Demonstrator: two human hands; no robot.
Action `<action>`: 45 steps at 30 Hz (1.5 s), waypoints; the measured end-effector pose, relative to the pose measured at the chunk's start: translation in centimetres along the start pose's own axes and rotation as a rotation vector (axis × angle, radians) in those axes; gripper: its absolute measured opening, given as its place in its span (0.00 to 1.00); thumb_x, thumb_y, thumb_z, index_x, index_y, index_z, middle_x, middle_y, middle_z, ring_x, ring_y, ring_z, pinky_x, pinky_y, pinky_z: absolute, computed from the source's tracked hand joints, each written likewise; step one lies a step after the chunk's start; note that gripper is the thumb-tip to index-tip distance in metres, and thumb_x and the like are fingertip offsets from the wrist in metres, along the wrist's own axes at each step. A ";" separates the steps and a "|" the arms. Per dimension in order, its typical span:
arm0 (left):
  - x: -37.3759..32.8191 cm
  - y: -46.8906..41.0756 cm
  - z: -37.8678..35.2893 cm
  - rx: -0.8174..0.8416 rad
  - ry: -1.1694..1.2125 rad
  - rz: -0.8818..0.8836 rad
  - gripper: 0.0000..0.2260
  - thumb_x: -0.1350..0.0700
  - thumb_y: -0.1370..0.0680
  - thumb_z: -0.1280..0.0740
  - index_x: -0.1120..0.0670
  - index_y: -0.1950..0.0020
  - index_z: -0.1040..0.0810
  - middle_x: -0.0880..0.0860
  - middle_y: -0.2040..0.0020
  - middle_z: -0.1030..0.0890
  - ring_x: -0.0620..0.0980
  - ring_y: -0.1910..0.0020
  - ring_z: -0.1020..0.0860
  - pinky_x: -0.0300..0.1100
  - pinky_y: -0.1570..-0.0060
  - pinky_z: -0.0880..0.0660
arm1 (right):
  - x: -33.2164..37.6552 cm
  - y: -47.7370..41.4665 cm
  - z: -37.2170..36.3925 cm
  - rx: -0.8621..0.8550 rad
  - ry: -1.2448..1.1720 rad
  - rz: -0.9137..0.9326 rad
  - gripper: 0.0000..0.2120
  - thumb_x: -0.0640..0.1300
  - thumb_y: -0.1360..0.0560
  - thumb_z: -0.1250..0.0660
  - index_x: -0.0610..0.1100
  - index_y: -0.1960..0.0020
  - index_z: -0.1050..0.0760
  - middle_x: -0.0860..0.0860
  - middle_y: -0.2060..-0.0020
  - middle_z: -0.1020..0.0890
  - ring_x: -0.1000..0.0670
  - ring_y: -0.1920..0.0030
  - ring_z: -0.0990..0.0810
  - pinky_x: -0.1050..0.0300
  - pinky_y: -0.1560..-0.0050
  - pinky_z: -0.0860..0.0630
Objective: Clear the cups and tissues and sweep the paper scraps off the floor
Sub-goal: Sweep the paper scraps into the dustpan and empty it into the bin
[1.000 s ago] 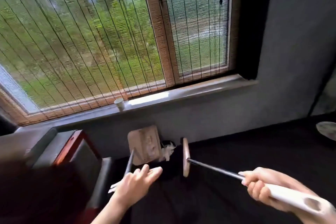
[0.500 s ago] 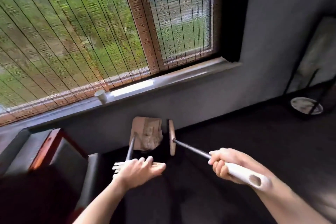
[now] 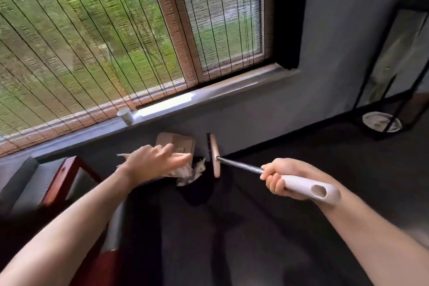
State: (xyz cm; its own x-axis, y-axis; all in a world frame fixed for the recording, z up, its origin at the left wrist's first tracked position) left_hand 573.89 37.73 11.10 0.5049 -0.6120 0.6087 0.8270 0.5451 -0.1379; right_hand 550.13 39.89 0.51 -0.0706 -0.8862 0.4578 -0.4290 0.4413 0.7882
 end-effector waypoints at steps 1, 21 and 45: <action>-0.3 0.3 0.1 -0.001 -0.012 -0.002 0.19 0.65 0.27 0.40 0.48 0.40 0.35 0.55 0.68 0.25 0.52 0.81 0.26 0.39 0.85 0.30 | 0.1 0.0 -0.3 0.015 0.000 -0.002 0.14 0.34 0.21 0.47 0.50 0.42 0.36 0.50 0.79 0.34 0.57 0.84 0.34 0.68 0.86 0.37; 3.3 -1.0 -2.6 0.135 0.053 -0.110 0.38 0.63 0.43 0.19 0.48 0.39 0.33 0.54 0.68 0.24 0.49 0.81 0.26 0.37 0.85 0.31 | -3.0 -0.4 1.7 -0.053 0.081 -0.116 0.15 0.34 0.21 0.45 0.49 0.39 0.35 0.50 0.78 0.33 0.57 0.84 0.34 0.70 0.84 0.37; -14.7 3.2 -13.7 0.727 0.759 0.081 0.20 0.36 0.23 0.45 0.46 0.37 0.38 0.54 0.50 0.22 0.60 0.52 0.21 0.50 0.55 0.25 | -3.8 -2.3 2.8 -0.040 0.027 -0.132 0.24 0.35 0.22 0.45 0.45 0.27 0.43 0.49 0.77 0.31 0.56 0.83 0.32 0.67 0.85 0.34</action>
State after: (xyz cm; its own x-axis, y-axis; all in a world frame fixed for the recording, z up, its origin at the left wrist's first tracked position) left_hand 572.47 40.61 -8.96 0.7824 -0.6194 -0.0643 0.5629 0.6594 0.4983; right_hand 548.88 41.90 -4.16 0.0084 -0.9332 0.3594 -0.3971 0.3267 0.8577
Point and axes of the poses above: each hand's wrist, its own y-axis away from the middle knuckle, its own z-axis out of the back of the hand, x = y × z, the point moved 8 cm from there along -y, towards the middle knuckle
